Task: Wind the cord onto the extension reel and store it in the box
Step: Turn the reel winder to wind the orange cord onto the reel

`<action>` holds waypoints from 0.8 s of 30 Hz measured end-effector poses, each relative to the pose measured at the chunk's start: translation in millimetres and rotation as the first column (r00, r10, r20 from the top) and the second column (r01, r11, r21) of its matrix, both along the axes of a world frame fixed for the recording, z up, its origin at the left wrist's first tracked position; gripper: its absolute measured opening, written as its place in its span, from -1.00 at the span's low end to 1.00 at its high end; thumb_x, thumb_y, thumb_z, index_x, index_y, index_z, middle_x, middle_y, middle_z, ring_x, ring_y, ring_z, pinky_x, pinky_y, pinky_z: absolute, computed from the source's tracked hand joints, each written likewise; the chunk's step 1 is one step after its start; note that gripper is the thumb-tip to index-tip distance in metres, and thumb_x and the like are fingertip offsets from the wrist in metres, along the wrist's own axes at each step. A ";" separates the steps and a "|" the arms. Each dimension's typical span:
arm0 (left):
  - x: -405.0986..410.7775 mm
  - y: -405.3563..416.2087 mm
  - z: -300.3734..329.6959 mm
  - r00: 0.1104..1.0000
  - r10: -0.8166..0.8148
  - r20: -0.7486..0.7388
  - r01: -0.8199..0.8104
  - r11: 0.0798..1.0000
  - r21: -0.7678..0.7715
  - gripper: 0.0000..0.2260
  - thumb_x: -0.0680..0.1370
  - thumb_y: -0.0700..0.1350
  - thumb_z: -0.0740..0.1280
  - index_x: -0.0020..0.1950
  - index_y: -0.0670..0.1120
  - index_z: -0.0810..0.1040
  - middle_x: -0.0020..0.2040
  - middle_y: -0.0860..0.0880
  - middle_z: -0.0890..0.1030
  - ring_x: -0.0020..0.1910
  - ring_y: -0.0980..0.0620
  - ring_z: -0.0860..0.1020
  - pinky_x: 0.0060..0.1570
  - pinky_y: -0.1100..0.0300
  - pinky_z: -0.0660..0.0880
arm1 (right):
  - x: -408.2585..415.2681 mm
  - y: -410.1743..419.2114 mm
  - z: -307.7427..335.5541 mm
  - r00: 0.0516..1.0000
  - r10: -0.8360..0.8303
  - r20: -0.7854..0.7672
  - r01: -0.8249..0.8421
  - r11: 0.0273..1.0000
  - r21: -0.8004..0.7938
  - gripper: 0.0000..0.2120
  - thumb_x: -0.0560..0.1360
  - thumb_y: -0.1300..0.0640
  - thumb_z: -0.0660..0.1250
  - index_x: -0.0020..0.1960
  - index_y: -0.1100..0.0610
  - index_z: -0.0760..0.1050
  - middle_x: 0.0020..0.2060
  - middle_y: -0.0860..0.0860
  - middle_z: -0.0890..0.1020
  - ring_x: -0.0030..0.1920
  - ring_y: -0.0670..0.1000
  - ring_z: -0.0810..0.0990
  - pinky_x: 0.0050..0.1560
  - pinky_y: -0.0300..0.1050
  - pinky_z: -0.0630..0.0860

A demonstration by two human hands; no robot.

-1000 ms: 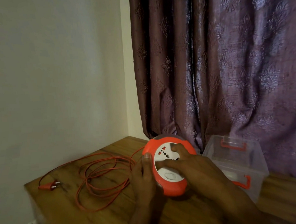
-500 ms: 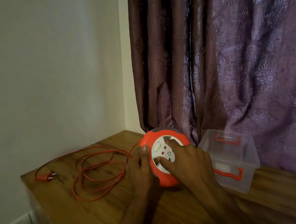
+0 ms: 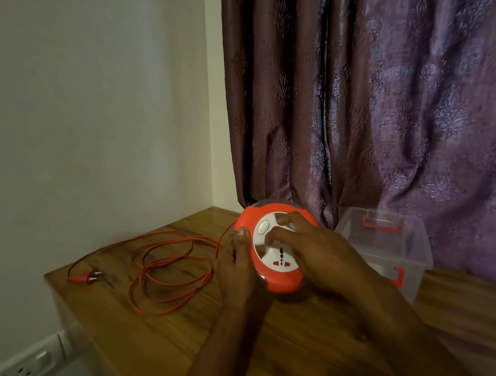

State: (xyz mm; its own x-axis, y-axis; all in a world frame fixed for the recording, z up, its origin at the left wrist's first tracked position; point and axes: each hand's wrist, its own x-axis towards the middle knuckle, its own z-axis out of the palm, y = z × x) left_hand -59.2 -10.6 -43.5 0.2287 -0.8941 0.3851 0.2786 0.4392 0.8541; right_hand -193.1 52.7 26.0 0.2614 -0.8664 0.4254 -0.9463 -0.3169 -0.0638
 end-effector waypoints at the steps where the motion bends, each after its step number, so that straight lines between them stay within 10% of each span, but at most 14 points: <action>1: 0.7 0.9 0.3 1.000 -0.007 0.000 0.007 1.000 0.004 -0.78 0.55 0.17 0.26 -0.08 0.12 0.65 -0.18 0.11 0.73 -0.23 0.09 0.71 -0.36 0.30 0.58 | 0.3 0.6 -0.4 1.000 0.000 -0.011 0.000 0.999 0.037 -0.53 0.50 0.11 0.27 0.26 -0.34 0.26 0.46 -0.21 0.10 0.31 0.09 0.36 0.15 -0.07 0.45; 12: -1.0 -0.2 -3.4 1.000 -0.025 -0.012 0.025 0.999 0.027 -0.45 0.32 0.50 0.27 0.01 0.11 0.67 -0.08 0.00 0.74 -0.15 -0.04 0.72 -0.16 -0.06 0.67 | 4.0 4.7 -0.9 0.997 -0.010 -0.070 0.016 0.997 0.079 -0.60 0.53 -0.13 0.19 0.35 -0.34 0.24 0.51 -0.11 0.05 0.41 0.11 0.23 0.33 -0.05 0.27; 24: -0.9 3.8 -1.4 0.998 0.060 0.037 -0.059 0.998 -0.031 -0.68 0.64 0.00 0.20 -0.08 -0.17 0.62 -0.26 -0.03 0.69 -0.35 0.10 0.65 -0.43 0.35 0.50 | 10.0 -6.2 -13.6 0.978 -0.206 -0.025 0.200 0.968 -0.151 -0.46 0.50 -0.22 0.14 0.43 -0.31 0.06 0.26 0.01 0.46 0.13 0.10 0.51 -0.02 -0.03 0.43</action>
